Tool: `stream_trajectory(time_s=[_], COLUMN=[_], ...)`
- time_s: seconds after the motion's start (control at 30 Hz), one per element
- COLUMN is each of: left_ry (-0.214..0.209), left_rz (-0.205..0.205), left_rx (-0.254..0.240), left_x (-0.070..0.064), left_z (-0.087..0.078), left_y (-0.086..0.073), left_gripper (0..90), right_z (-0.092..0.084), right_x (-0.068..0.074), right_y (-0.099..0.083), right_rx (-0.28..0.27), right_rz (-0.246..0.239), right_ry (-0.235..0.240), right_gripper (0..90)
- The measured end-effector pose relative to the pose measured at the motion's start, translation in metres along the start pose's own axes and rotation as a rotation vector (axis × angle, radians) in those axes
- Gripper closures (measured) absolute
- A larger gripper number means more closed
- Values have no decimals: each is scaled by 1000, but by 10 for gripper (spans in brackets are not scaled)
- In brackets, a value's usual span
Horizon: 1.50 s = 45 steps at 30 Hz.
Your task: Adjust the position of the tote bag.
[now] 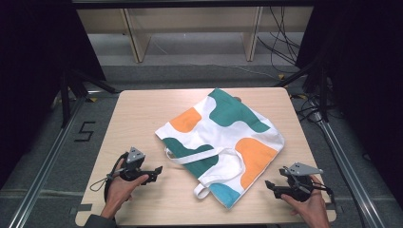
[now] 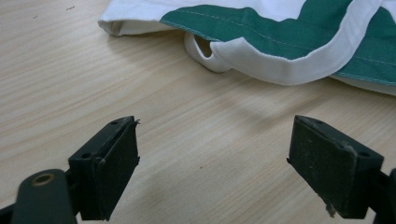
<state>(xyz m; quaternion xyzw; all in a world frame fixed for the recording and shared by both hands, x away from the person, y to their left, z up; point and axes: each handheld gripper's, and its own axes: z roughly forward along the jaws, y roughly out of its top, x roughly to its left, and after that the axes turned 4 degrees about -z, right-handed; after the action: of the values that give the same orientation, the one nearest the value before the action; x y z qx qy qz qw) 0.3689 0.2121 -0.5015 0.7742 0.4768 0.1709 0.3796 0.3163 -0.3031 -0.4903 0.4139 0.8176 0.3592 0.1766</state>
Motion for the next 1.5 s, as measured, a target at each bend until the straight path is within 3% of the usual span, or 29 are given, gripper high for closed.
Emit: stream_trajectory(time_s=[0.03, 0.1, 0.17, 0.2, 0.3, 0.33, 0.37, 0.4, 0.5, 0.53, 0.6, 0.67, 0.7, 0.73, 0.77, 0.8, 0.83, 0.87, 0.93, 0.97, 1.1, 1.23, 1.3, 1.33, 1.4, 1.5], left_ry=[1, 18, 16, 9, 17, 22, 24, 25, 44, 43, 39, 35, 34, 55, 49, 52, 51, 53, 53, 56, 54, 53, 52, 45, 45, 40], left_rz=[30, 6, 0, 26, 30, 7, 22, 0, 7, -18, -21, -8, -23, -36, -56, -56, -68, -94, -104, -111, -139, -116, -87, -85, -77, -68], left_rx=[19, 5, -6, 22, 26, 5, 19, 2, 10, -5, -6, 0, 0, -1, -19, -12, -24, -42, -31, -34, -21, 19, 48, 51, 53, 67], left_x=[2, 1, 1, 3, 5, 4, 7, 7, 12, 13, 17, 22, 24, 28, 29, 33, 35, 37, 44, 47, 50, 53, 53, 52, 50, 48], left_z=[-1, 1, 2, 0, 1, 3, 2, 3, 3, 5, 7, 7, 6, 6, 8, 8, 9, 12, 16, 19, 39, 56, 65, 70, 78, 88], left_y=[0, 0, 0, 1, 2, 2, 4, 4, 9, 11, 15, 20, 22, 26, 28, 31, 34, 38, 48, 52, 68, 85, 92, 94, 98, 106], left_gripper=[150, 150, 150, 150, 150, 150, 150, 150, 150, 152, 152, 153, 153, 153, 153, 153, 158, 158, 158, 160, 185, 187, 206, 217, 228, 239], right_z=[0, 0, 0, -1, 0, 0, 0, 0, 0, 0, 0, 2, 1, 1, 2, 1, 2, 2, 2, 3, 3, 4, 4, 4, 4, 6], right_x=[0, -1, -6, -7, -7, -7, -8, -8, -6, -3, -3, -5, -3, -3, -4, -3, -5, -5, -6, -4, -4, -4, -6, -4, -3, -6], right_y=[0, 0, -1, -1, 0, 0, 0, 0, 1, 0, 0, 1, 1, 1, 1, 1, 1, 1, 2, 2, 2, 2, 2, 2, 1, 2], right_rx=[0, 4, -1, 3, 1, 1, -1, 0, -9, 8, 3, -10, -3, -3, -34, -17, -29, -29, -20, -24, -27, -28, -8, -5, 0, -21], right_rz=[0, -4, -58, -54, -58, -58, -67, -65, -31, -13, -14, -30, -11, -15, -32, -27, -50, -50, -55, -28, -38, -38, -79, -46, -34, -47], right_ry=[0, 7, -11, -32, -15, -15, -17, -27, 50, 12, 4, 29, 8, 6, 25, 12, 8, 8, 30, 22, 19, 22, 9, 22, 32, 33], right_gripper=[267, 267, 267, 267, 278, 278, 282, 283, 283, 284, 286, 289, 289, 291, 299, 302, 302, 302, 302, 302, 308, 308, 307, 308, 308, 308])
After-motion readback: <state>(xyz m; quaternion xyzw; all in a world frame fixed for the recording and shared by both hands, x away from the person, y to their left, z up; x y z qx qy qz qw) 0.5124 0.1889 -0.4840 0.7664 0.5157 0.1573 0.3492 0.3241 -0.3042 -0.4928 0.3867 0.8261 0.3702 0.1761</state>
